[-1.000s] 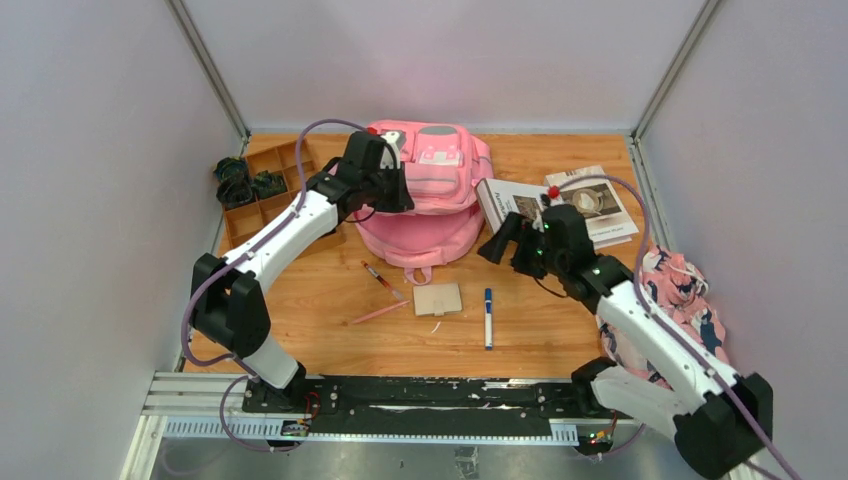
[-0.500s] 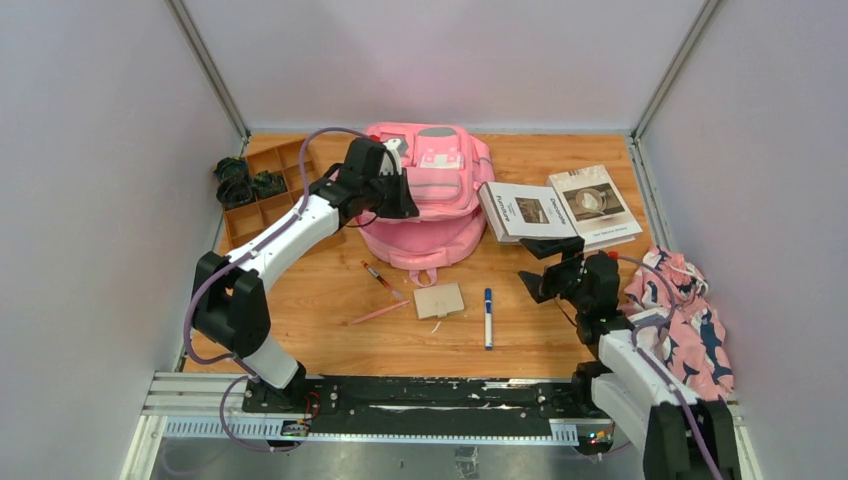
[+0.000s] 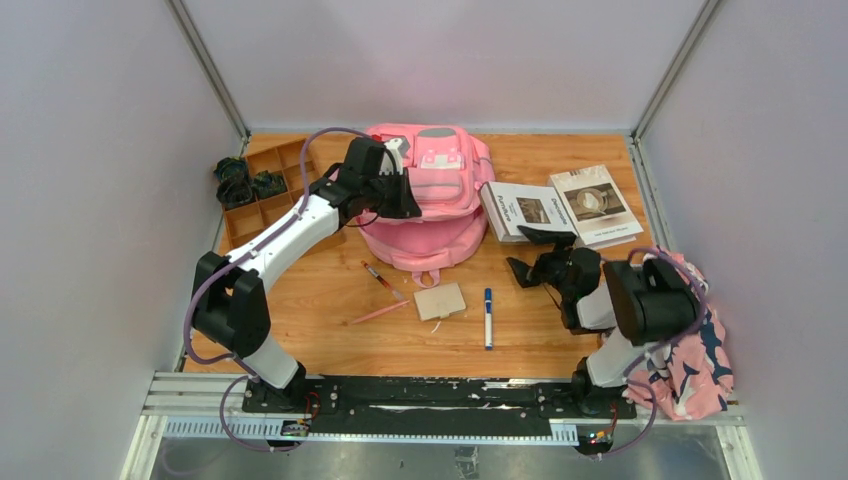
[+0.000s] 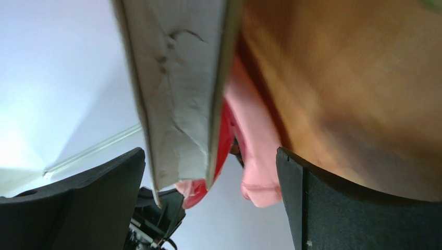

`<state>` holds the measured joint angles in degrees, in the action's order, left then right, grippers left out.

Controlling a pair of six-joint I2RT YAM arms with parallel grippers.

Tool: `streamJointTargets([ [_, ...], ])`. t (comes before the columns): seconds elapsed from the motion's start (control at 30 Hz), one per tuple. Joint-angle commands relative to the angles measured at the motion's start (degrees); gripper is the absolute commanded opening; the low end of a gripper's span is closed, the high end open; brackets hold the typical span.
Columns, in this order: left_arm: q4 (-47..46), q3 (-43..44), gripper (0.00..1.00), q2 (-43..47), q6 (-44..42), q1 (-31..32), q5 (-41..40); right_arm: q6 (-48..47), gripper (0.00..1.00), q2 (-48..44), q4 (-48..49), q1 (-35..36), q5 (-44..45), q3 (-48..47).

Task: Pack the student bag
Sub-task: Pick up the book from the center of the board.

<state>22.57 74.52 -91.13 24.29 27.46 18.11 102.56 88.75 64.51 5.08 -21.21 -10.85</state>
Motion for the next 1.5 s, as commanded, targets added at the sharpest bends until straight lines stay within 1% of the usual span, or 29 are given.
streamJointTargets([
  [0.0,-2.8,0.5,0.00,2.1,0.8,0.1,4.9,5.1,1.00,15.6,26.8,-0.9,-0.9,-2.5],
  [0.03,-2.7,0.4,0.00,2.2,0.7,0.0,5.3,5.2,1.00,18.1,27.0,-0.9,-2.3,-4.0],
  [0.1,-2.2,0.1,0.00,2.3,0.1,0.1,5.4,2.8,1.00,20.6,27.0,-0.3,-1.7,-5.2],
  [0.3,0.4,-2.5,0.00,2.7,-2.6,0.1,3.5,0.7,1.00,19.2,27.0,-0.1,-0.5,-8.4],
  [0.37,0.7,-3.5,0.00,2.8,-2.9,0.1,2.8,0.9,0.94,19.0,27.0,-0.1,-0.3,-9.2],
  [0.4,0.7,-3.9,0.05,2.8,-3.0,0.1,2.6,1.2,0.89,18.9,26.9,0.1,-0.4,-9.4],
  [0.43,0.7,-4.1,0.21,2.9,-3.2,0.1,2.6,1.5,0.82,18.8,26.9,0.2,-0.5,-9.6],
  [0.47,0.7,-4.4,0.40,3.0,-3.3,0.1,2.7,1.6,0.73,18.7,27.0,0.3,-0.7,-9.6],
  [0.5,0.8,-4.5,0.54,3.2,-3.5,0.1,2.8,1.6,0.67,18.3,27.0,0.5,-0.8,-9.5],
  [0.53,1.0,-4.3,0.64,3.4,-3.6,0.1,2.6,1.5,0.61,17.9,27.0,0.6,-1.0,-9.2],
  [0.57,1.6,-3.9,0.67,3.5,-3.8,0.0,2.4,1.3,0.56,17.4,27.0,0.7,-1.1,-9.0],
  [0.7,6.0,-0.4,0.70,4.2,-5.1,-0.1,0.3,0.2,0.42,15.5,27.0,0.9,-2.7,-8.9],
  [0.77,7.5,1.2,0.81,4.8,-5.1,-0.5,0.0,-0.6,0.32,14.7,27.0,1.1,-4.9,-9.3],
  [0.83,8.0,2.2,0.89,5.7,-5.0,-0.9,0.2,-1.4,0.29,13.7,27.0,1.8,-6.9,-9.4],
  [0.93,11.0,4.5,0.95,7.4,-4.9,-2.8,-1.6,-4.0,0.26,11.1,26.9,3.3,-11.6,-9.8],
  [1.0,11.1,4.7,0.96,8.7,-3.7,-5.8,0.9,-6.8,0.25,8.7,25.1,4.5,-17.7,-11.9],
  [1.1,9.0,4.0,0.97,10.7,-1.6,-9.9,9.3,-12.8,0.23,3.9,17.4,7.8,-28.6,-15.8],
  [1.13,8.2,3.5,0.98,11.4,-1.7,-10.5,10.6,-16.5,0.21,2.0,12.8,9.1,-31.5,-17.0],
  [1.17,7.0,2.7,0.99,12.1,-1.9,-10.6,11.5,-22.6,0.20,-0.2,5.0,10.6,-35.4,-18.1],
  [1.23,5.9,0.6,1.00,13.0,-1.8,-10.7,14.9,-33.4,0.20,-5.3,-9.7,12.8,-39.1,-20.8],
  [1.33,6.5,-1.1,1.00,12.0,-0.8,-11.0,22.1,-53.2,0.22,-13.0,-38.9,14.3,-40.4,-27.0],
  [1.37,6.9,-1.5,1.00,11.6,-0.8,-11.0,25.6,-58.0,0.24,-15.2,-45.7,14.3,-40.2,-28.3],
  [1.4,7.2,-1.8,1.00,11.3,-1.3,-11.0,28.7,-61.9,0.25,-17.2,-50.3,14.4,-40.5,-29.4],
  [1.43,7.4,-2.2,1.00,11.3,-1.5,-11.0,30.8,-64.5,0.27,-18.2,-52.8,14.3,-42.0,-30.1],
  [1.47,7.9,-2.5,1.00,11.5,-1.4,-11.0,31.2,-65.9,0.28,-18.9,-53.7,14.3,-44.0,-30.5],
])
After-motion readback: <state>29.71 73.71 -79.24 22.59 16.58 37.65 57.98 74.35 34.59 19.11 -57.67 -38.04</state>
